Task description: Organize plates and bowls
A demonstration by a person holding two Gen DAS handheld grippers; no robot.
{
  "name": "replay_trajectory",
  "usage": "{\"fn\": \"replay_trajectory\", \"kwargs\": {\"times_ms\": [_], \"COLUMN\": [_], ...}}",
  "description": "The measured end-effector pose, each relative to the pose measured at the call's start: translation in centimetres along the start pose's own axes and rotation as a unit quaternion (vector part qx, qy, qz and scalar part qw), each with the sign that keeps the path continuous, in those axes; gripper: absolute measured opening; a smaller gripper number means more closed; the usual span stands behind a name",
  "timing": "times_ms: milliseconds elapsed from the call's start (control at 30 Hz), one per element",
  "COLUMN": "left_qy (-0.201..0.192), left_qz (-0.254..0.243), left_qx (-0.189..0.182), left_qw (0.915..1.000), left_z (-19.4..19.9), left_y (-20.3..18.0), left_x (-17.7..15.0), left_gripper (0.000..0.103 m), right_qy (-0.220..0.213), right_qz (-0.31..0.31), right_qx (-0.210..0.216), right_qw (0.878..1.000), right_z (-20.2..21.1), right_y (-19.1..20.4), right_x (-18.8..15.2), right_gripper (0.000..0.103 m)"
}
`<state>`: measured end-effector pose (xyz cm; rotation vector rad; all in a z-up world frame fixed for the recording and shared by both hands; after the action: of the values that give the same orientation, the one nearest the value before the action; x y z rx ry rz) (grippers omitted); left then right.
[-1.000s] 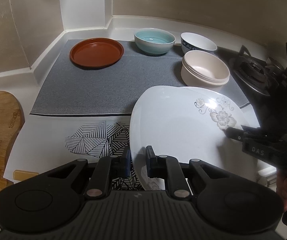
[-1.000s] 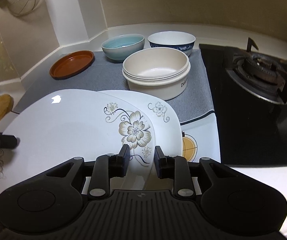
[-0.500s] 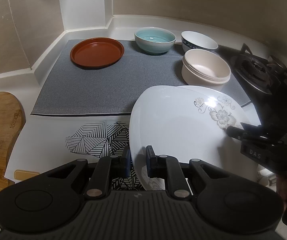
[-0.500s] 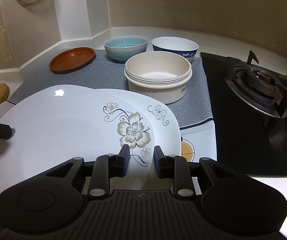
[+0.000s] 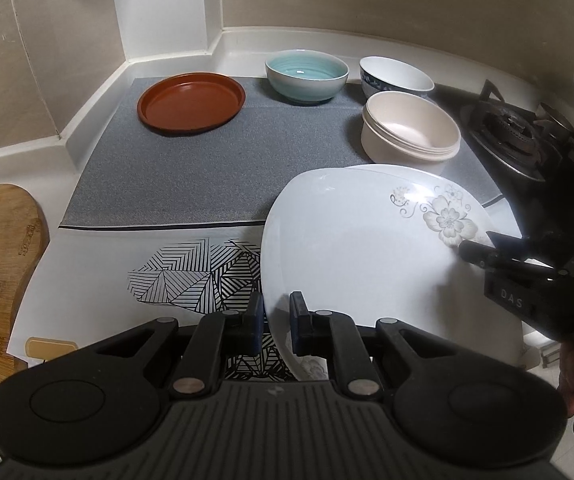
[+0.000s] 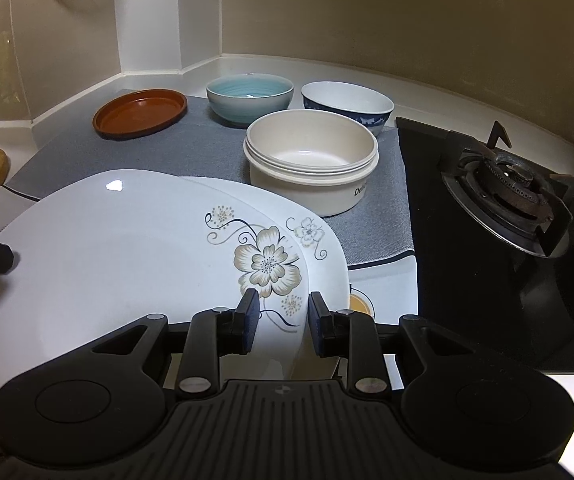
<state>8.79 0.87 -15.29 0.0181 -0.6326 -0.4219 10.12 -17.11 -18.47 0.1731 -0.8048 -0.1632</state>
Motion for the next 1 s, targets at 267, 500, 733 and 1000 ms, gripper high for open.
{"fn": "replay_trajectory", "kwargs": {"times_ms": [267,500,733,1000], "left_qy": [-0.002,-0.003,-0.006,0.002], "left_qz": [0.002,0.006,0.018,0.043], "left_qx": [-0.002,-0.01,-0.016,-0.037], "left_qw": [1.0,0.9999,0.9997,0.9984], "left_z": [-0.4,-1.0,-1.0,-1.3], "left_y": [-0.4,-0.9,-1.0,-1.3], "left_x": [-0.1,-0.2,-0.1,-0.6], "left_gripper": [0.015,0.016,0.016,0.016], "right_qy": [-0.005,-0.011,-0.018,0.001], "right_qz": [0.04,0.062,0.05,-0.01], "right_qx": [-0.02,-0.031,-0.04,-0.02], "right_qw": [0.999,0.997,0.998,1.0], "right_z": [0.1,0.3,0.9,1.4], "right_y": [0.3,0.1,-1.1,-3.0], "right_x": [0.0,0.5,1.1,1.2], "right_gripper": [0.027,0.026,0.027,0.029]}}
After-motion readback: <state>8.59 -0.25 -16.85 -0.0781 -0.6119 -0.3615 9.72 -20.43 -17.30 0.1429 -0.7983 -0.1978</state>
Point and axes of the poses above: each gripper's, at about its wrist camera, not at the fingertips, and z roughly against the way its jaws point, y to its left, x to its top, the point moved 10 cm from there along -z, roughly the way its jaws point, and after that the axes turned 13 degrees about -z, right-handed, at the moved point
